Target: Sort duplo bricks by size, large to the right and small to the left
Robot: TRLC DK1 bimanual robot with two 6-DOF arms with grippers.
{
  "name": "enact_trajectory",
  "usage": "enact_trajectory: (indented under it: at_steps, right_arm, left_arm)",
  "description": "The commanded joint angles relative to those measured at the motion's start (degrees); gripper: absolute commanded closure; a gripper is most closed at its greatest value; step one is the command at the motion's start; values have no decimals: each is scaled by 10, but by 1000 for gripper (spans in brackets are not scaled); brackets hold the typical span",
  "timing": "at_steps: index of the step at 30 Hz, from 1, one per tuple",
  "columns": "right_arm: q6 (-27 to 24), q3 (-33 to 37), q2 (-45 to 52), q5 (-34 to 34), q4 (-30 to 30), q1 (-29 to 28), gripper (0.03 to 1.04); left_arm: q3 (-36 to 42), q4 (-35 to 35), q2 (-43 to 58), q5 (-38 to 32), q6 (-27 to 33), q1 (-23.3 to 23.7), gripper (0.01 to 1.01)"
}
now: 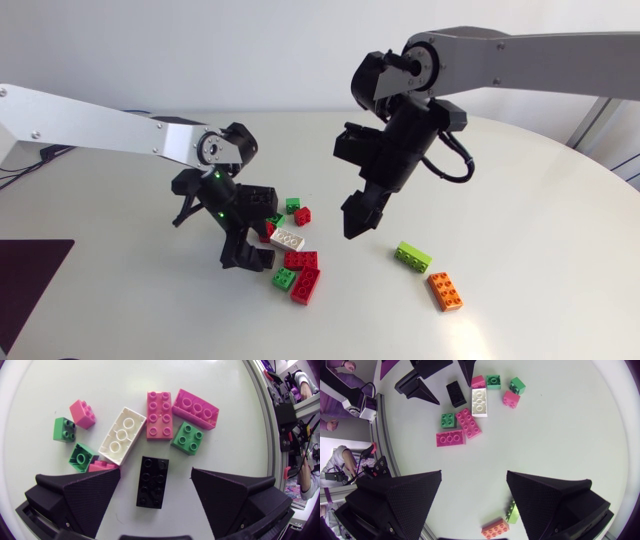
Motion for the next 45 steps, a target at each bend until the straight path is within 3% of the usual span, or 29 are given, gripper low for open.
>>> enact_trajectory:
  at_steps: [1, 12, 25, 30, 36, 45]
  right_arm:
    - [-14, -12, -14, -6, 3, -3, 126]
    - [-9, -22, -24, -8, 4, 0, 126]
    - [-7, -28, -24, -8, 9, 3, 126]
    - [-5, -36, -23, -8, 15, 3, 126]
    - [-5, -36, -23, -8, 16, 2, 126]
    - [0, -35, -25, -8, 16, 6, 126]
  left_arm:
    - [-6, -6, 18, 0, -1, 4, 44]
    - [-27, -7, 5, -1, 2, 27, 43]
    - [-67, 54, 10, -1, -9, 20, 52]
    - [-71, 79, 29, -18, -20, 14, 151]
    - [-65, 88, 43, -22, -35, 13, 707]
    - [-64, 73, 14, -26, -35, 18, 759]
